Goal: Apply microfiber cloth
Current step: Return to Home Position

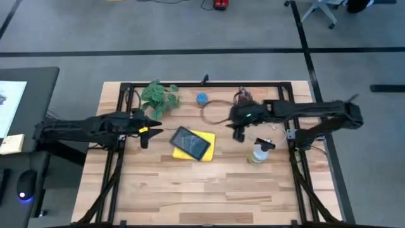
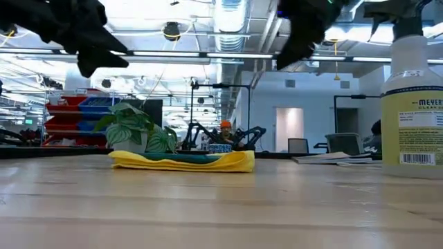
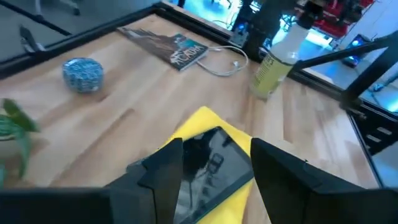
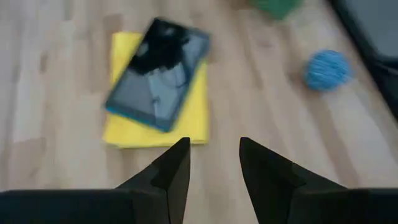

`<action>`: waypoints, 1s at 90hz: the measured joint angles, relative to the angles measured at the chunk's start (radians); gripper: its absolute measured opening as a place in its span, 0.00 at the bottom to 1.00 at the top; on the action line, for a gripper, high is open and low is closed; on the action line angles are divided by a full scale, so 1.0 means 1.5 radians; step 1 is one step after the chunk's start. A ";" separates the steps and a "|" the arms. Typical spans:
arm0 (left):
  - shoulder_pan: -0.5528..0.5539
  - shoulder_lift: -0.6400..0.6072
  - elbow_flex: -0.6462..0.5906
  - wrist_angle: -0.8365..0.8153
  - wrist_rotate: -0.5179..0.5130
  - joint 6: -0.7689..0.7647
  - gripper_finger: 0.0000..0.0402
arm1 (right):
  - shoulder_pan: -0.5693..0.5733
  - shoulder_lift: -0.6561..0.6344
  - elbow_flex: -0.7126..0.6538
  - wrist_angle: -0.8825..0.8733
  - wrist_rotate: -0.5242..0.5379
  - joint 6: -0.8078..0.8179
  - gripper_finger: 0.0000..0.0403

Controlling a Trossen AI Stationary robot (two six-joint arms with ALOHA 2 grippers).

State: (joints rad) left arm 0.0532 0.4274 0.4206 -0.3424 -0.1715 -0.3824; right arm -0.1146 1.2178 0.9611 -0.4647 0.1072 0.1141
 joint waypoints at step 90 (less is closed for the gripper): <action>0.171 -0.009 -0.271 0.513 0.135 0.087 0.41 | -0.227 -0.205 -0.635 0.861 -0.224 0.106 0.31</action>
State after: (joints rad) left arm 0.3100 0.4136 0.0135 0.4277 0.0303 -0.2519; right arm -0.4552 0.9109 0.0082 0.8267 -0.2287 0.2738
